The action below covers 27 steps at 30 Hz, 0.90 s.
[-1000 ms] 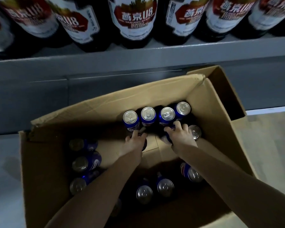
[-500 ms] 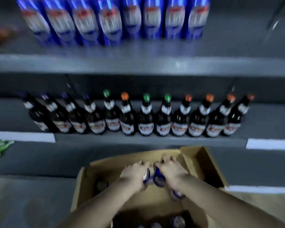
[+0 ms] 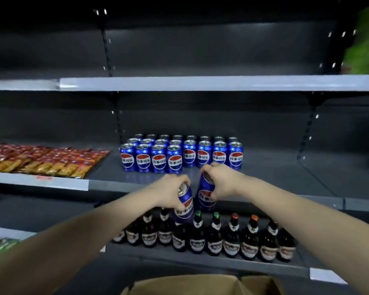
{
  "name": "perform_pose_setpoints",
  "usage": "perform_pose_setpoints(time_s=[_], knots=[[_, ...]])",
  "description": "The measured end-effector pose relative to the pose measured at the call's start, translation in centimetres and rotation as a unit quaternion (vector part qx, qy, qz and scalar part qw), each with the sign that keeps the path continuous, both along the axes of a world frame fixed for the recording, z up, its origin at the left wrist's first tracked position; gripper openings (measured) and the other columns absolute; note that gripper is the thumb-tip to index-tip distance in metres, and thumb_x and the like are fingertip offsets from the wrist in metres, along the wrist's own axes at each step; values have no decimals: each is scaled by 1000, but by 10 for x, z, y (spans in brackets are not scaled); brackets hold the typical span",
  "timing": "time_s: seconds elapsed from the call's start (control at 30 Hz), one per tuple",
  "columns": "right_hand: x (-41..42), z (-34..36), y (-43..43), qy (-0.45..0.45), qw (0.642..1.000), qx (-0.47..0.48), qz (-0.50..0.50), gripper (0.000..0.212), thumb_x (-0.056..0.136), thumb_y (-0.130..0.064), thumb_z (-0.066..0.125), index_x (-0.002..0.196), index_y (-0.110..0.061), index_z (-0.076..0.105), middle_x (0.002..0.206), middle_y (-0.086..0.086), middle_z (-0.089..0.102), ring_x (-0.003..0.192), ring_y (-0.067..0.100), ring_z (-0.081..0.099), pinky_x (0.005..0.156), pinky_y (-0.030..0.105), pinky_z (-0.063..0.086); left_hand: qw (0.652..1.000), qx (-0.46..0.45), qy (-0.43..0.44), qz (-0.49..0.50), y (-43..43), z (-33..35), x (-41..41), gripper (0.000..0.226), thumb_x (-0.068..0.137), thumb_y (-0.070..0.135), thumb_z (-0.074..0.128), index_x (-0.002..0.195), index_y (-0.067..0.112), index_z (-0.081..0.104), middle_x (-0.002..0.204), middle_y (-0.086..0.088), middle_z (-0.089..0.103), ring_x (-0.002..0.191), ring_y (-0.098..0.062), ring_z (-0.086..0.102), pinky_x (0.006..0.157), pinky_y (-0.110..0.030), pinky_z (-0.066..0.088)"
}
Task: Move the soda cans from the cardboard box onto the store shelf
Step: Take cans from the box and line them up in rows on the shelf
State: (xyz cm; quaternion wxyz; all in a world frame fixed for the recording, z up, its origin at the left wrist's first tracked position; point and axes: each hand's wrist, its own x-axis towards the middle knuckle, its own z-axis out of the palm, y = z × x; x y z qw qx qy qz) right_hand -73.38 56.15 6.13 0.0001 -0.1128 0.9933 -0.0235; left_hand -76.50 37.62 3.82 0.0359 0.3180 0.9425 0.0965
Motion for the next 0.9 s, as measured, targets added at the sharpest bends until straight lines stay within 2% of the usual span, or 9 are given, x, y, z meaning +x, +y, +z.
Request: perform_pose_setpoints(time_s=[0.13,0.27,0.43,0.6,0.77,0.9], knots=[[-21,31,3,9,1000,-16,-22,69,71,-18,78,131,-18,44,112,4,52,96,19,51,74,29,49,1000,16,11,11,13,36,-32,68,70,26,79,129,22,46,119,-2,57,105,-19,55,84,-35,52],[-53,33,11,18,999,-17,-33,66,72,-19,76,131,-14,47,94,-2,49,86,16,48,68,26,41,998,-44,42,8,23,49,-76,66,69,30,78,127,31,48,117,4,59,101,-19,56,77,-34,52],[-101,22,26,2,998,-21,-66,68,73,-11,74,134,-17,44,98,-2,44,87,15,44,69,25,40,998,-64,17,-14,39,47,-128,65,70,23,78,128,28,48,112,6,58,98,-17,55,76,-30,48],[-142,1,34,-40,995,-19,-84,73,72,-11,76,136,-18,42,114,4,53,96,19,52,76,30,49,992,-115,28,-48,57,28,-170,72,66,21,81,129,31,46,113,0,56,98,-21,55,73,-35,50],[-170,-16,33,-48,995,-16,-90,56,75,-13,74,124,-17,48,109,4,56,95,22,55,74,31,49,981,-163,56,-88,69,22,-193,72,68,24,80,130,32,44,116,3,57,105,-23,55,73,-39,52],[-185,-16,33,-53,992,-17,-114,62,79,-12,71,132,-15,38,112,8,56,98,25,59,75,35,52,977,-175,98,-68,75,19,-205,72,73,22,79,131,17,36,117,-6,59,110,-29,51,75,-35,42]])
